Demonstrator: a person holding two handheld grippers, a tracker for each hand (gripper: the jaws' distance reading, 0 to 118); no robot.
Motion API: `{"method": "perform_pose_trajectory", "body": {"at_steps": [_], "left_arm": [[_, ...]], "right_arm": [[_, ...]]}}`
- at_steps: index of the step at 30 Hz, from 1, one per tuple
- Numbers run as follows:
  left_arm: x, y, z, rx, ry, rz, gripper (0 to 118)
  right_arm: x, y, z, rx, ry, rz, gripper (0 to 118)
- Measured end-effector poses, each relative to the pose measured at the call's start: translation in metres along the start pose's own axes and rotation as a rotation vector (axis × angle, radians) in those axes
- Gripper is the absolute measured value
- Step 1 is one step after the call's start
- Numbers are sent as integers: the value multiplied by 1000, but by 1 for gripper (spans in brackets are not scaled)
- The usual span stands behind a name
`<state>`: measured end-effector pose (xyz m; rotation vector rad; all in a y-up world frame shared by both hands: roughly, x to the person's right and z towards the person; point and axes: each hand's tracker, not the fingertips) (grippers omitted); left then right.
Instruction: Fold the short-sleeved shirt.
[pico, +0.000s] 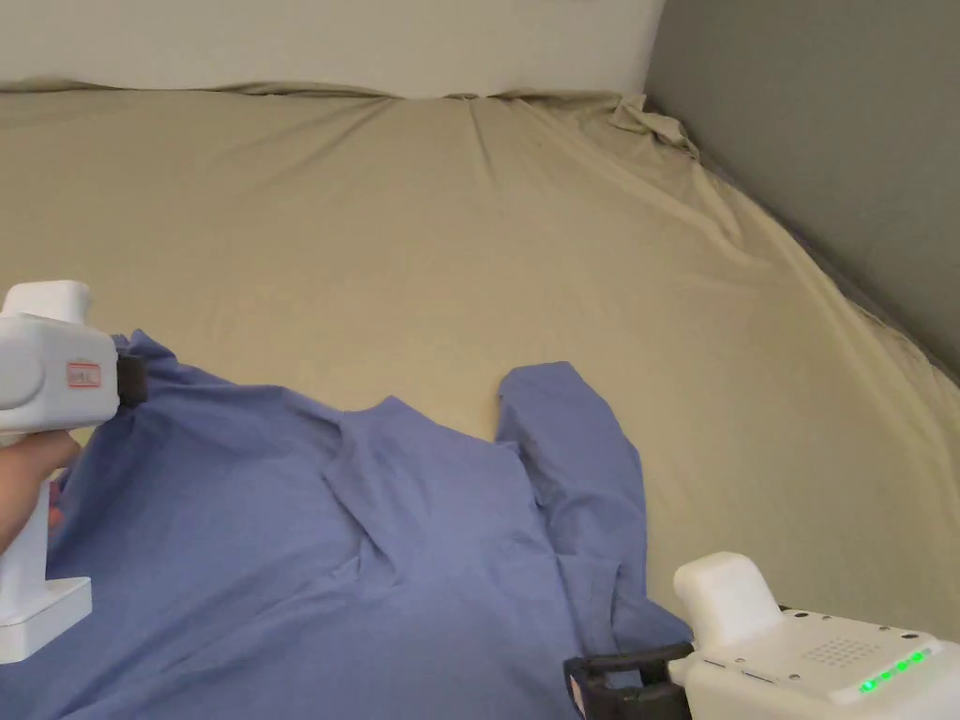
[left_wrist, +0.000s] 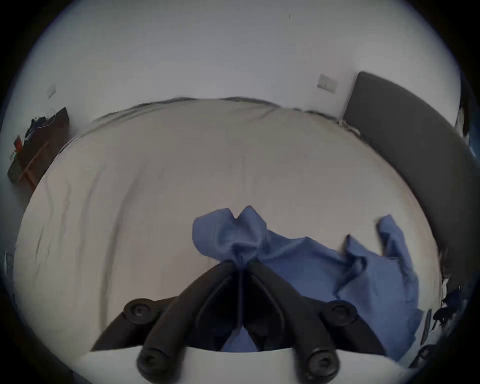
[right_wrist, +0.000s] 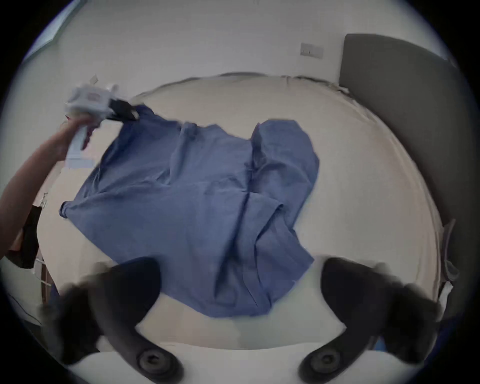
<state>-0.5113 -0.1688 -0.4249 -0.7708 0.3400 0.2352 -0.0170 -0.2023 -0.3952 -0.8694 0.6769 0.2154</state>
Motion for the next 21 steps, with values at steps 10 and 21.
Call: {"method": "perform_pose_trajectory", "body": {"at_steps": [10, 21], "left_arm": [[-3, 6, 34, 26, -2, -15, 0], [-39, 9, 116, 154, -138, 189, 0]], "right_arm": [[-26, 3, -71, -175, -85, 47, 25], [-6, 41, 52, 178, 125, -52, 5]]}}
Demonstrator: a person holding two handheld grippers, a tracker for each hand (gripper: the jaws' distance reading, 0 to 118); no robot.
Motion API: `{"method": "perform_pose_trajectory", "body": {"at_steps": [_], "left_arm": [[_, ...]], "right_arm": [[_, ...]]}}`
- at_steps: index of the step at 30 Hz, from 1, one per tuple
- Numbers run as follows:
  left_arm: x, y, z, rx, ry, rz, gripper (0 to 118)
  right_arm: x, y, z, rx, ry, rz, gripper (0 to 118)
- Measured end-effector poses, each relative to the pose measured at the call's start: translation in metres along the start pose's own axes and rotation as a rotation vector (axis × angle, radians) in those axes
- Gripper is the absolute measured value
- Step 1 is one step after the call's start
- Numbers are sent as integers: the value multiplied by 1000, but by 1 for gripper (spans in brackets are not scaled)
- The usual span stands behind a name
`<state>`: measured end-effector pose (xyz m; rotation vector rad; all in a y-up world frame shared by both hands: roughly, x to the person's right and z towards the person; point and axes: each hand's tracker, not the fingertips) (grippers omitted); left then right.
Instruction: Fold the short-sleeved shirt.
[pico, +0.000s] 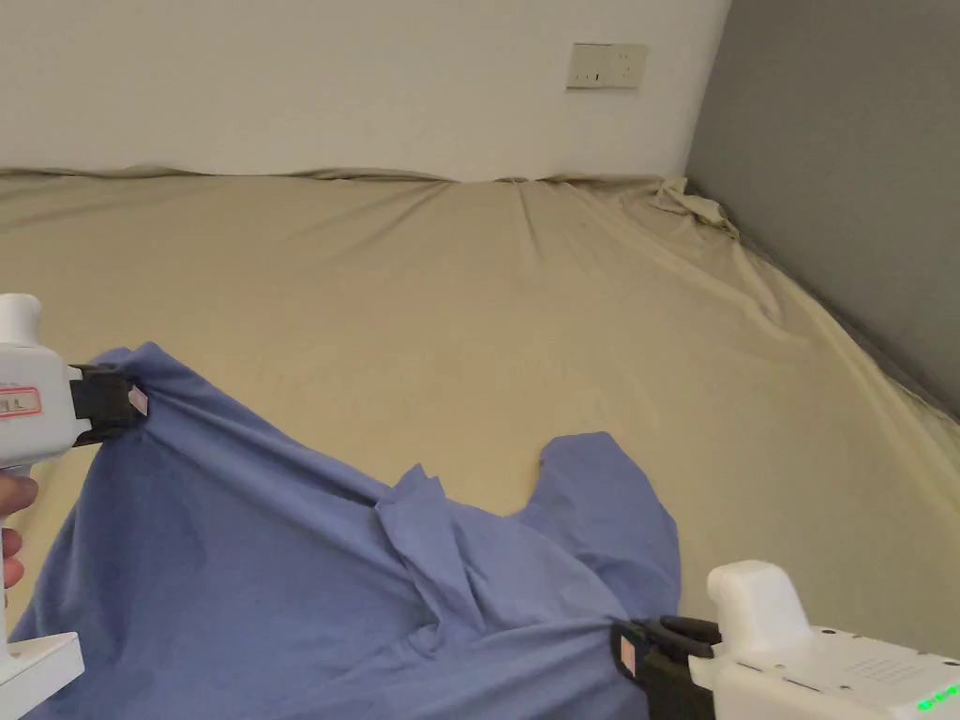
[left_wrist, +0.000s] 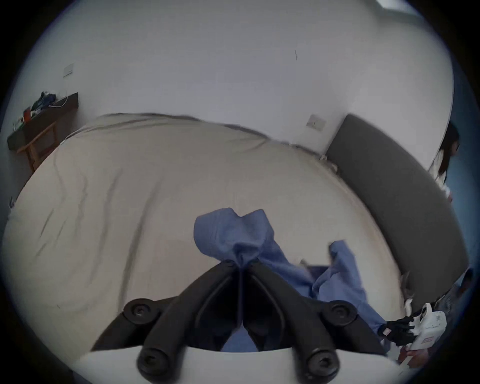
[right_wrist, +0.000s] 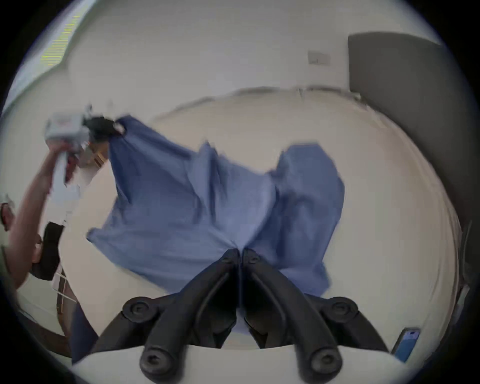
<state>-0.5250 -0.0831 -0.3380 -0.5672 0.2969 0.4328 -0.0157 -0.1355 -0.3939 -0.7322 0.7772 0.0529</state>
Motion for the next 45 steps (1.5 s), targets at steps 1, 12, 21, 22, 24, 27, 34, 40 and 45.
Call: {"method": "perform_pose_trajectory", "body": {"at_steps": [1, 12, 21, 22, 24, 27, 34, 40, 45], "left_arm": [[-1, 9, 20, 43, -10, 29, 0], [-13, 109, 179, 421, 106, 211, 0], [-13, 178, 181, 491, 147, 251, 0], [-12, 186, 180, 497, 146, 263, 0], [-9, 202, 176, 503, 145, 267, 0], [-10, 230, 166, 516, 153, 273, 0], [-4, 265, 138, 492, 195, 258, 0], [-12, 261, 105, 452, 201, 236, 0], [-26, 216, 66, 331, 160, 267, 0]], "right_arm": [[-2, 15, 17, 74, 0, 29, 5], [17, 204, 90, 410, -300, 126, 5], [-5, 358, 69, 411, -451, 259, 5], [-7, 374, 67, 413, -450, 252, 5], [-10, 406, 61, 394, -463, 264, 5], [-10, 450, 49, 354, -476, 236, 5], [-15, 500, 18, 288, -502, 205, 5], [-5, 490, -11, 264, -474, 172, 5], [19, 433, -49, 205, -420, 178, 5]]}}
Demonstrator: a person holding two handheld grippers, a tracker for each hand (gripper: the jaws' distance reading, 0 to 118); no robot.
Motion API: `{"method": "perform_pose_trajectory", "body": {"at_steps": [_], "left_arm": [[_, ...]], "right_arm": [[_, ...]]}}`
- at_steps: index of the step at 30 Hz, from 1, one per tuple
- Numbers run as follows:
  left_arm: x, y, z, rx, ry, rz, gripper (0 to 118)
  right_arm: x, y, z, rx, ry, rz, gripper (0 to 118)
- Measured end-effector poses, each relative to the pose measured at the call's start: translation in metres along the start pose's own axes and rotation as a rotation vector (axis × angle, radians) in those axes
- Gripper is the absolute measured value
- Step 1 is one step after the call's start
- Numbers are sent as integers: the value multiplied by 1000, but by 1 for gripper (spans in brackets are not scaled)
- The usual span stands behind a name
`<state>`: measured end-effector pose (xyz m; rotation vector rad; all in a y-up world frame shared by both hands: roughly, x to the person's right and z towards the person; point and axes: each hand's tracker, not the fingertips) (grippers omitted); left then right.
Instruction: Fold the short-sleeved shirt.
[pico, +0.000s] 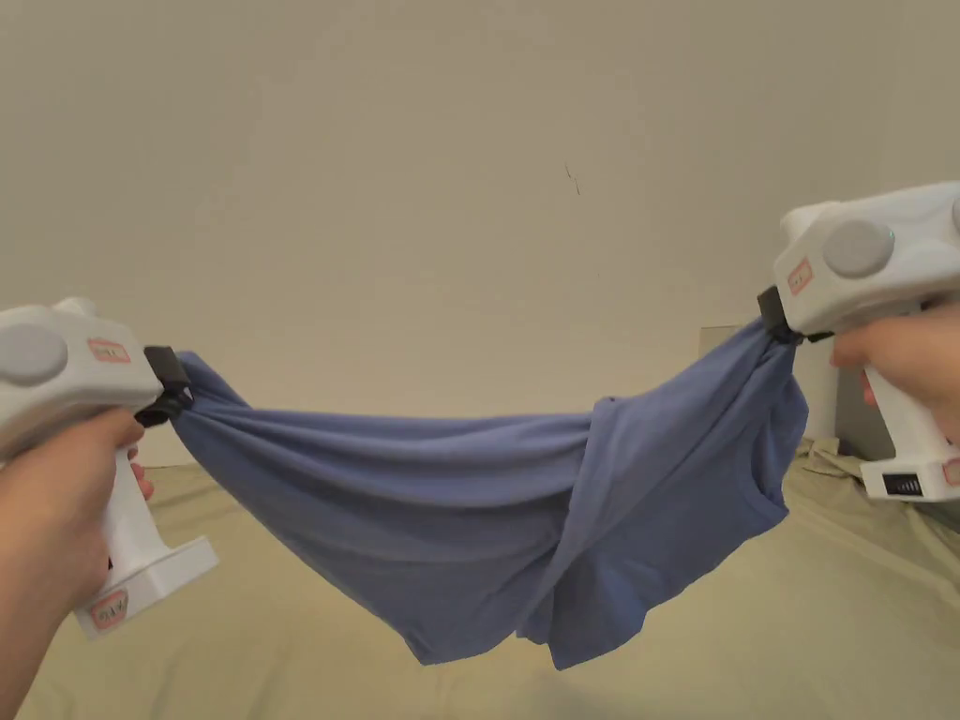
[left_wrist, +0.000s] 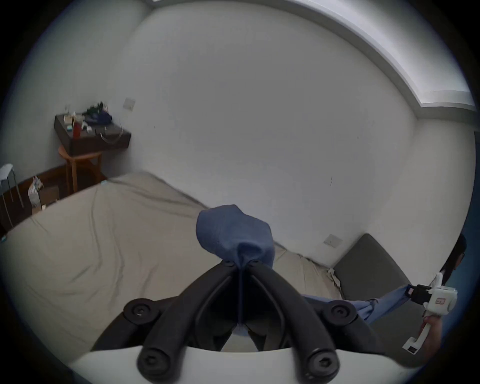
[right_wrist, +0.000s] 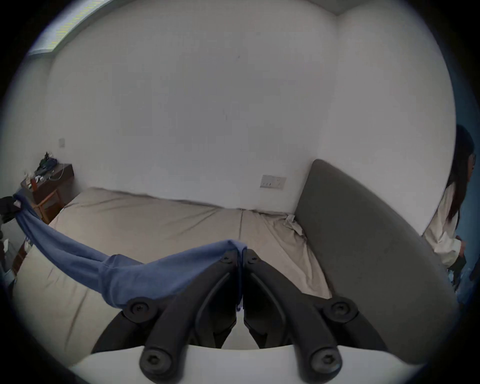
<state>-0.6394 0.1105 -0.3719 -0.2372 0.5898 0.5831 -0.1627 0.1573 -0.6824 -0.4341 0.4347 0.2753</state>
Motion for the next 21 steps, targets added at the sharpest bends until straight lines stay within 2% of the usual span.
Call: {"method": "perform_pose_trajectory", "body": {"at_steps": [6, 8, 12, 14, 17, 20, 21], "left_arm": [[-33, -95, -12, -148, 10, -25, 0], [-44, -126, -5, -218, 15, -60, 0], [-72, -181, 21, -263, -12, -32, 0], [-86, -204, 40, -299, -32, -22, 0], [-108, -231, 72, -338, -59, 7, 0], [-132, -253, 98, -361, -71, -7, 0], [-140, -259, 106, -387, -88, 11, 0]], "right_arm": [[-6, -123, -18, -90, 97, 21, 5], [-11, -169, -10, -107, 137, 30, 5], [-13, -262, 20, -136, 198, 61, 5], [-10, -302, 44, -145, 210, 22, 5], [-6, -355, 86, -161, 223, 7, 5], [-2, -394, 124, -213, 258, -74, 5], [-1, -405, 137, -209, 248, -65, 5]]}}
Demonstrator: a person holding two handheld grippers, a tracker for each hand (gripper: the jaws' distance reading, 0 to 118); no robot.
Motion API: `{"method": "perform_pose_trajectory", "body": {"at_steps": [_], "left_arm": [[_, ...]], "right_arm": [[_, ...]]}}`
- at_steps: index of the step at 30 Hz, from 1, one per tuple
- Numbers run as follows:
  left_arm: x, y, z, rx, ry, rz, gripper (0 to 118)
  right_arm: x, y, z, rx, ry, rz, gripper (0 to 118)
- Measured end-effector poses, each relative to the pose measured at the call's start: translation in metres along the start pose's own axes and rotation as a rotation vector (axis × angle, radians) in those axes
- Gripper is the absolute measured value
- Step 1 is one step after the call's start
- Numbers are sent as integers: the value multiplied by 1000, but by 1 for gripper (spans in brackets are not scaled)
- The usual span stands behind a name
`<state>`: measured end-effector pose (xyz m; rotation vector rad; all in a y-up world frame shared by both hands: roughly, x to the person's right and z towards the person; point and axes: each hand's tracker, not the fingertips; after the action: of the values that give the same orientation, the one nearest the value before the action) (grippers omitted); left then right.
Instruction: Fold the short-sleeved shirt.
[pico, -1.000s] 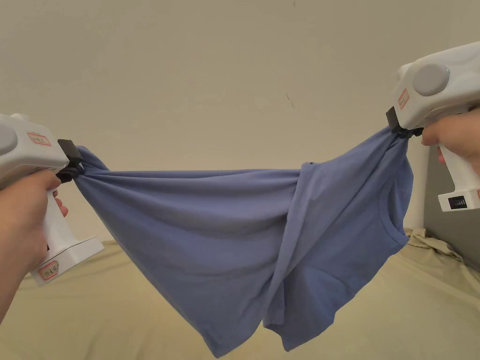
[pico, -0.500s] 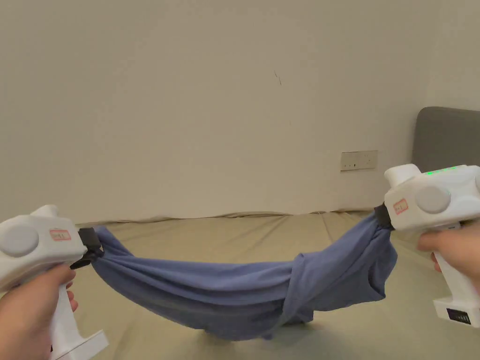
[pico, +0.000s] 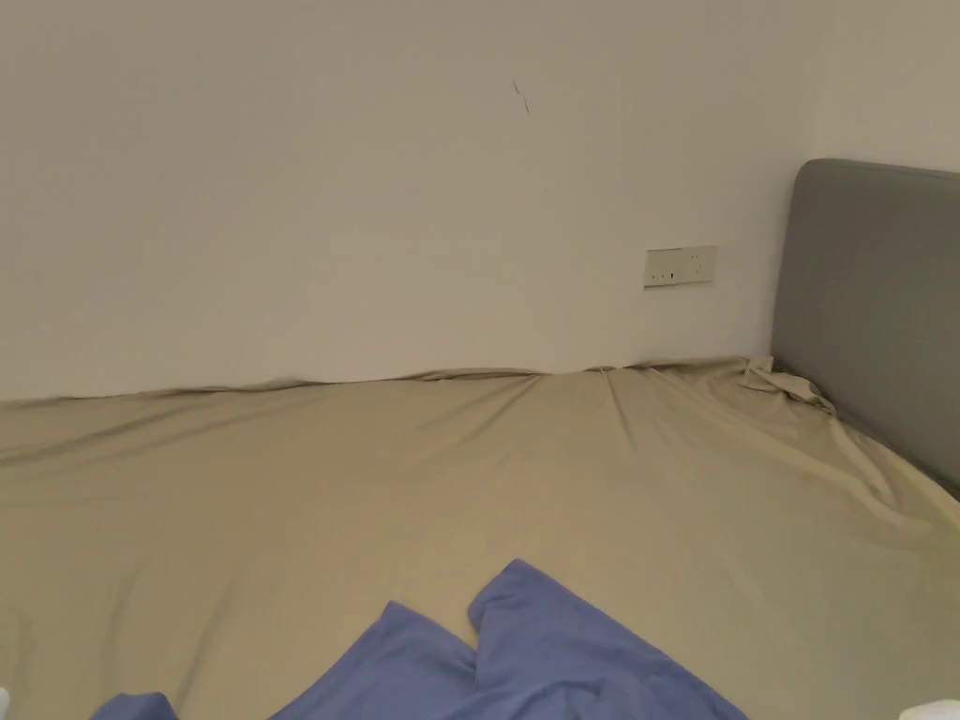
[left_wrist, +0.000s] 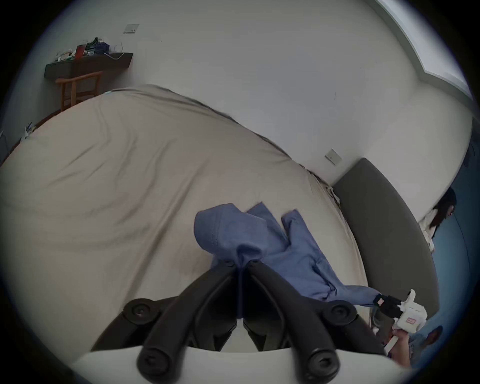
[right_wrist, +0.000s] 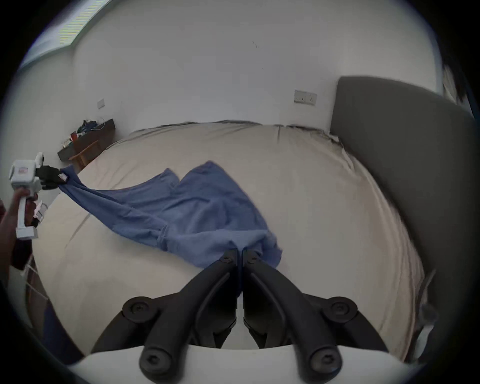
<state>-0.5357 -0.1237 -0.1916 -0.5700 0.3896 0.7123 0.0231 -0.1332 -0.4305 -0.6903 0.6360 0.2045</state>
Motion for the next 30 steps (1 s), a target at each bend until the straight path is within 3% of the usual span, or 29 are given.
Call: {"method": "perform_pose_trajectory", "body": {"at_steps": [3, 7, 12, 15, 18, 27, 28, 29, 30], "left_arm": [[-19, -27, 22, -20, -7, 47, 0], [-28, -63, 54, -46, 0, 75, 0], [-62, -102, 51, -133, 75, 116, 0], [-83, -123, 38, -179, 131, 165, 0], [-98, -134, 27, -204, 182, 194, 0], [-93, -147, 13, -222, 261, 138, 3], [-90, -144, 13, -219, 262, 128, 20], [-85, -140, 16, -216, 260, 122, 55], [-74, -132, 25, -199, 229, 112, 110]], "right_arm": [[-5, -27, 26, -13, -21, 1, 5], [-3, -54, 52, -64, -8, -81, 5], [1, -90, 37, -199, -39, -109, 5], [-1, -109, 14, -283, -89, -46, 5], [0, -117, -2, -349, -93, -55, 5], [-4, -130, -36, -480, -88, 16, 5], [-5, -129, -38, -464, -93, 19, 5], [-7, -124, -36, -458, -96, 38, 6], [-8, -115, -31, -480, -86, 73, 25]]}}
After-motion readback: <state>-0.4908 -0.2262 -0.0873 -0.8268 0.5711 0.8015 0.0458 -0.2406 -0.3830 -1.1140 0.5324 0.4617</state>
